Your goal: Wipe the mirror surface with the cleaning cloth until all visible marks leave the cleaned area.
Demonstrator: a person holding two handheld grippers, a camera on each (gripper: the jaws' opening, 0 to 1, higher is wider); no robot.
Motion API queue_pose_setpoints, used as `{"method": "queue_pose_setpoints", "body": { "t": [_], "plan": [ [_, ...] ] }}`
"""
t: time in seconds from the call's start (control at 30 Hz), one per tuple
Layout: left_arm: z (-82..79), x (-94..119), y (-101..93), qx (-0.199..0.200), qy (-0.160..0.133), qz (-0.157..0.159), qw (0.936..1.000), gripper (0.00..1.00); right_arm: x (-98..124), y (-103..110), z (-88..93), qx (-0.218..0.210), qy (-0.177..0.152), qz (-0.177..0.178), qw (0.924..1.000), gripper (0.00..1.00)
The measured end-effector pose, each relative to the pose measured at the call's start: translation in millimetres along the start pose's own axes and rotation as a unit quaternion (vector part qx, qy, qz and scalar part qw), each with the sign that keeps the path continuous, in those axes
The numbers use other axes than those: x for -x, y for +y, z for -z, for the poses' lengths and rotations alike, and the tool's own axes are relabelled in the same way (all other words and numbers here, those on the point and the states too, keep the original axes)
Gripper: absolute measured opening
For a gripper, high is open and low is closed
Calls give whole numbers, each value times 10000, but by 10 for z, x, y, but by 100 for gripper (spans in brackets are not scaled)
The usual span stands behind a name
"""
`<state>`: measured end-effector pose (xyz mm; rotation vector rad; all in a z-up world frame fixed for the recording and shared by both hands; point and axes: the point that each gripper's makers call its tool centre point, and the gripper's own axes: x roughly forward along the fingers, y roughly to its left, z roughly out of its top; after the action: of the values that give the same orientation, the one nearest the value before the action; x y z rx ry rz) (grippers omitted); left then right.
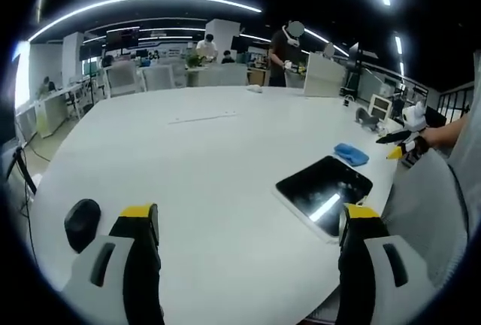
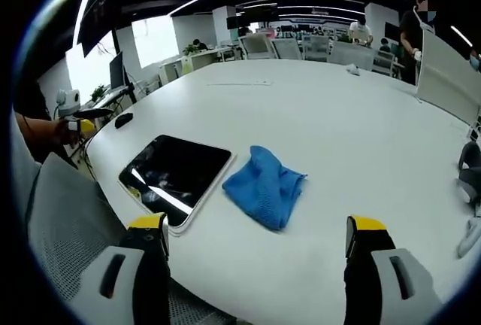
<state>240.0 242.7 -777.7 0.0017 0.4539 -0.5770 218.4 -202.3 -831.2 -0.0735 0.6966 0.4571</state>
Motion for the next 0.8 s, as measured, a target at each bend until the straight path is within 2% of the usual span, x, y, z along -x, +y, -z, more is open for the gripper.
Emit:
{"method": "queue_pose_setpoints", "body": {
  "t": [0.17, 0.2, 0.27, 0.37, 0.57, 0.8],
  "plan": [
    [-29, -10, -2, 29, -36, 6, 10000, 99, 9, 5, -20, -108, -41, -85, 9999, 98],
    [-67, -13, -16, -33, -142, 34, 9999, 99, 8, 4, -13, -55, -22, -90, 9999, 98],
    [-77, -14, -19, -7, -158, 41, 9999, 99, 8, -4, 4, 74, 30, -71, 9999, 98],
    [-90, -21, -20, 26, -189, 43, 9998, 99, 5, 0, 22, 34, 107, -68, 9999, 98],
    [-110, -20, -15, 123, -220, 85, 9996, 99, 14, 8, -108, 3, -91, -69, 9999, 98],
    [-136, -30, 25, 3, -191, 28, 9998, 99, 25, -30, -227, 48, -180, 24, 9998, 98]
  ]
}}
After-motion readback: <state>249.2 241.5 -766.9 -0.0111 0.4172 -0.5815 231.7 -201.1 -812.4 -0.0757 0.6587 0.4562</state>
